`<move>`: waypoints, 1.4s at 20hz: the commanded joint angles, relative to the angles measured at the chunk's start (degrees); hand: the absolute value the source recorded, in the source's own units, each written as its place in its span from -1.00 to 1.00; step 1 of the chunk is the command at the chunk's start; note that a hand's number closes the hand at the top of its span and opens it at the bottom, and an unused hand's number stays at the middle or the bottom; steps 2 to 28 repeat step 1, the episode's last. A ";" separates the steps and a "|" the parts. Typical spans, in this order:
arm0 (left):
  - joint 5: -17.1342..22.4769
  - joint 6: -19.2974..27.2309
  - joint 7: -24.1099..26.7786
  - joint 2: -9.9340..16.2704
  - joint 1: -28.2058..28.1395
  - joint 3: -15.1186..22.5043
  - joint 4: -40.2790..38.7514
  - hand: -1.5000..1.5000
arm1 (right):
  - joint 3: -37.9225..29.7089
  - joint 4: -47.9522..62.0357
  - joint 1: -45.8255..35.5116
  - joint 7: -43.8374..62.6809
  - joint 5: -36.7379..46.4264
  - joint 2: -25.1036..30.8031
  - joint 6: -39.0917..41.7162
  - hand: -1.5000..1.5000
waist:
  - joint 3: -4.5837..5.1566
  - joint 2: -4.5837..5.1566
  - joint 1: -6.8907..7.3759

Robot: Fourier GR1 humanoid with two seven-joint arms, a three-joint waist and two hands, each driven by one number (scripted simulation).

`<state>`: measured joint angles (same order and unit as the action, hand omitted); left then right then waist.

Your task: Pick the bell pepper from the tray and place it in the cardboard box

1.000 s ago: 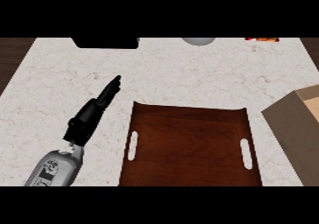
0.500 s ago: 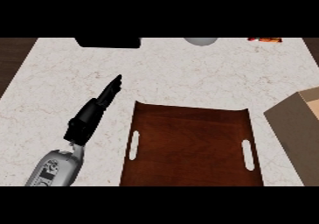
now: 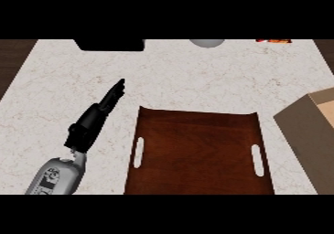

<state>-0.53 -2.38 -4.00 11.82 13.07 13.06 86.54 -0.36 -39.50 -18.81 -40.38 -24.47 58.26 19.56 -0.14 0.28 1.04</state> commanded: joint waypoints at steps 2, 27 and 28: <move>-0.50 0.32 -0.16 -0.76 -1.28 0.78 1.37 0.00 | -5.65 10.06 -3.32 0.35 -6.16 1.84 10.83 -1.00 | -0.08 0.19 0.61; -0.50 0.32 -0.16 -0.76 -1.28 0.78 1.37 0.00 | -5.65 10.06 -3.32 0.35 -6.16 1.84 10.83 -1.00 | -0.08 0.19 0.61; -0.50 0.32 -0.16 -0.76 -1.28 0.78 1.37 0.00 | -5.65 10.06 -3.32 0.35 -6.16 1.84 10.83 -1.00 | -0.08 0.19 0.61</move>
